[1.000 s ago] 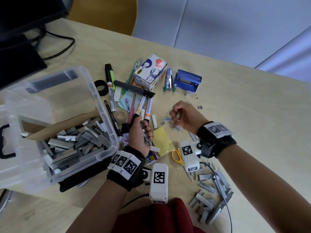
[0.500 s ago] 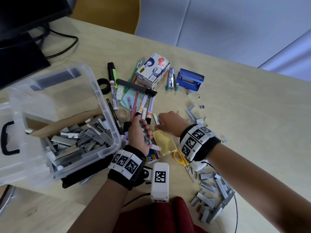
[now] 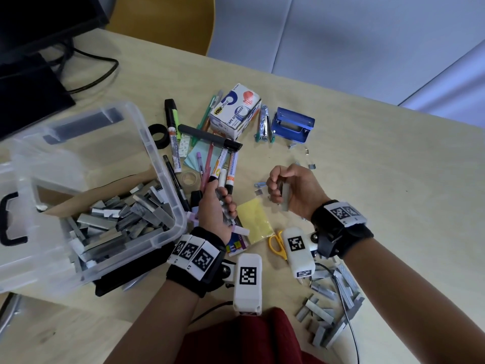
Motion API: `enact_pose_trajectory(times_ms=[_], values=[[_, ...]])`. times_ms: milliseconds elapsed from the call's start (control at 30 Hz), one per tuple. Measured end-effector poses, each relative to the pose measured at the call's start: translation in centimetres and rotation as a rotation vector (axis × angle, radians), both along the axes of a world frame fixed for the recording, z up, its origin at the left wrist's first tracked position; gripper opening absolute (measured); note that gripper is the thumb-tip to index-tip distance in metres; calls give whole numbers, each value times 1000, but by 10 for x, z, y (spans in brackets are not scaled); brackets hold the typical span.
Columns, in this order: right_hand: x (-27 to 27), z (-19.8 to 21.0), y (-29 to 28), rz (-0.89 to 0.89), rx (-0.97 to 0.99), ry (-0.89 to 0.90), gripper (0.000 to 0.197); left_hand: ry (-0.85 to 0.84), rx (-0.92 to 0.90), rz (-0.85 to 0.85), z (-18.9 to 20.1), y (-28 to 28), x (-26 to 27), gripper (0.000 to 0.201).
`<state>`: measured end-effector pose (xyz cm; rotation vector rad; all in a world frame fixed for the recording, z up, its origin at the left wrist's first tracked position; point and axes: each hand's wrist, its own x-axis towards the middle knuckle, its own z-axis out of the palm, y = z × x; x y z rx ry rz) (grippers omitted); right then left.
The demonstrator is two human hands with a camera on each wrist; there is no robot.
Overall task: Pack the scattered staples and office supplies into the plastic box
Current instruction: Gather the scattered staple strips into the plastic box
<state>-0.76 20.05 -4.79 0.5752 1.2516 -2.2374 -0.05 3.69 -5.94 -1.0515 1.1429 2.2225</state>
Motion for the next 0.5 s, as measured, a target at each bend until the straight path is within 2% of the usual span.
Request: enact_pose_trajectory(times_ms=[100,167,200,267,300,333,400,500], values=[[0,-2,-2,-28,41,-143,30,-2,6,0,0,0,0,38],[-2,-4,-5,32,276,-166,32,-3,9,-1,1,-1,1,38],[-3,-6,-7,108,489,-96,32,-1,10,-1,0,-1,1,38],[-3,-11,-9,356,1016,191,22,5,13,-5,0,-1,2,39],[-2,-11,-12,491,1210,330,11,6,17,-7,1,-1,2,38],[-1,-11,-13,605,1327,414,9,6,22,-6,1,-1,2,38],[0,-17,-13,740,1412,455,23,6,29,0,1,-1,2,38],[-1,-18,-12,748,1444,452,17,6,28,2,0,-2,3,38]])
